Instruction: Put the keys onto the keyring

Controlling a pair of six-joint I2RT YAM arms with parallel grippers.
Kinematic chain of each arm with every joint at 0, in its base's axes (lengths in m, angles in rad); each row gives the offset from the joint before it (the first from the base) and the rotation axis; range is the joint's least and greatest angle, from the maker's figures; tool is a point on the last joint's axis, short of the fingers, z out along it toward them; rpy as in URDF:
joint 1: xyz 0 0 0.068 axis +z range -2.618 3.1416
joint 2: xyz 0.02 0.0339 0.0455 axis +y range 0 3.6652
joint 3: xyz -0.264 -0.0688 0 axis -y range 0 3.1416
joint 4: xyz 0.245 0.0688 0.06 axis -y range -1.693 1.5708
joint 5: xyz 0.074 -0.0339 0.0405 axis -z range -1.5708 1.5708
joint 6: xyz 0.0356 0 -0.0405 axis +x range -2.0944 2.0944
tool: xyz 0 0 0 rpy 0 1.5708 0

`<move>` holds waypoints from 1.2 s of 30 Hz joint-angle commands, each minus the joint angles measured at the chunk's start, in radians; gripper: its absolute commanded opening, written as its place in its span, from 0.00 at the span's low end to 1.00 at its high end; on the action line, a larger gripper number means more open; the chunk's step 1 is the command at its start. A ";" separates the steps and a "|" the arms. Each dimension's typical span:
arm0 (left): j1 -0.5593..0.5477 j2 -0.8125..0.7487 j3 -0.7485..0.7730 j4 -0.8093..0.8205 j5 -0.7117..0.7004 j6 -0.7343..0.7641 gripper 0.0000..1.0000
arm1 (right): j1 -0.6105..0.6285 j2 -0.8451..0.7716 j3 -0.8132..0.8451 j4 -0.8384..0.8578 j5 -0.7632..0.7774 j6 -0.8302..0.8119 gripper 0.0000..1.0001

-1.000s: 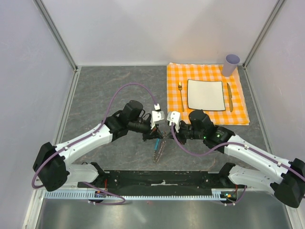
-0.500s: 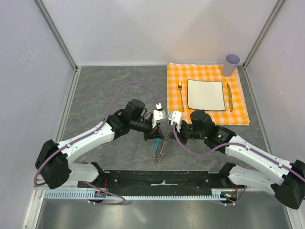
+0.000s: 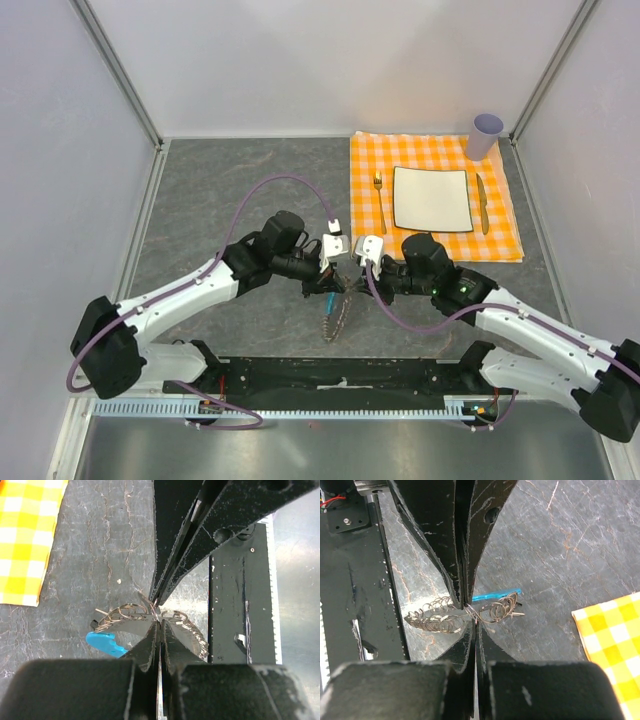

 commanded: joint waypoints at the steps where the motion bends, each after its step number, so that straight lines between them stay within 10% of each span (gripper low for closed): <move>1: -0.029 -0.061 -0.026 0.054 0.002 -0.024 0.02 | 0.016 -0.053 0.012 0.178 -0.050 -0.013 0.00; 36: -0.027 -0.116 -0.019 0.017 -0.131 -0.025 0.02 | 0.016 -0.119 0.026 0.094 -0.018 -0.014 0.00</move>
